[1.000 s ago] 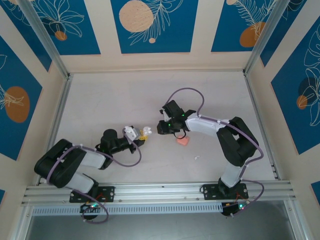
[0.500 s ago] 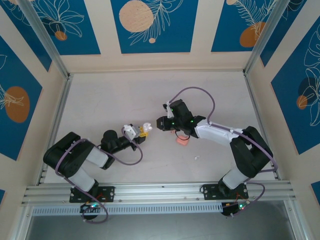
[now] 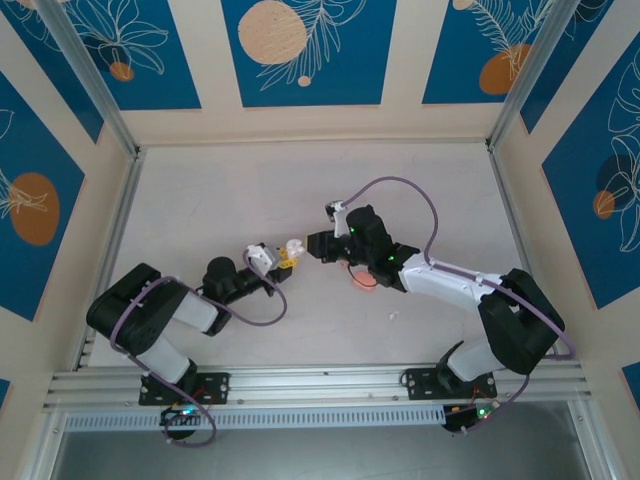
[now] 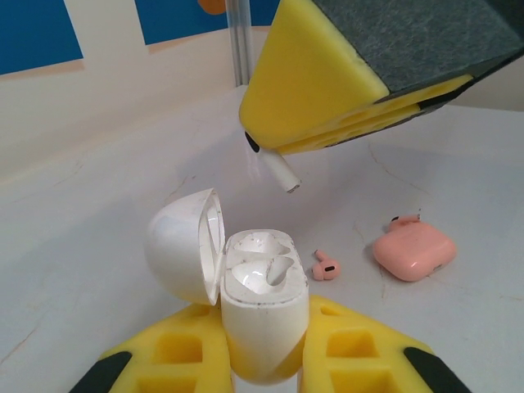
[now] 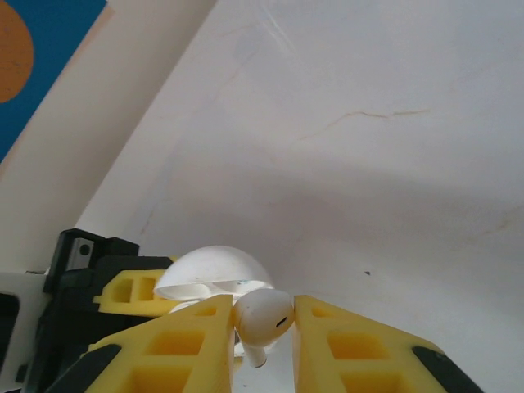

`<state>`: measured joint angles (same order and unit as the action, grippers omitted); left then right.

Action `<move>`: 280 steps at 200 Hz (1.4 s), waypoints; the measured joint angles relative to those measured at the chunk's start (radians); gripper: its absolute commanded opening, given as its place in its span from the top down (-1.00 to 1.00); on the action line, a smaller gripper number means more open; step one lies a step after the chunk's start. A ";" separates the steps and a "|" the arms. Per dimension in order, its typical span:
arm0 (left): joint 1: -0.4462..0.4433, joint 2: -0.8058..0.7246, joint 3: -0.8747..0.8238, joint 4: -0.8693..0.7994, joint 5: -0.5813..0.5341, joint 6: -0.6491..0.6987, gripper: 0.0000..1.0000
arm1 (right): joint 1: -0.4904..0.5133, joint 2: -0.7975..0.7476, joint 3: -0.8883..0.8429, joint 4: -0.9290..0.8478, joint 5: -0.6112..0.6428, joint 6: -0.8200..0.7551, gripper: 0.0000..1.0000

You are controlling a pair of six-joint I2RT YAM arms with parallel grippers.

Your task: Insert the wireless bluetooth earbuds into the charging case

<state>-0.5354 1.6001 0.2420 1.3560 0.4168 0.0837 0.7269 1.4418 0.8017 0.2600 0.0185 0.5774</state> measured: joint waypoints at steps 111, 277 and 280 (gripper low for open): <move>-0.001 -0.063 0.004 0.006 -0.023 -0.053 0.76 | 0.064 0.003 -0.029 0.167 0.037 0.000 0.53; -0.004 -0.120 0.007 -0.010 -0.052 -0.087 0.76 | 0.094 0.014 -0.037 0.248 0.080 -0.013 0.54; -0.004 -0.120 0.007 -0.010 -0.052 -0.087 0.77 | 0.095 0.013 -0.039 0.248 0.081 -0.015 0.54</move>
<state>-0.5392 1.4799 0.2489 1.3460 0.3645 -0.0029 0.8219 1.4548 0.7628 0.5079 0.0994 0.5621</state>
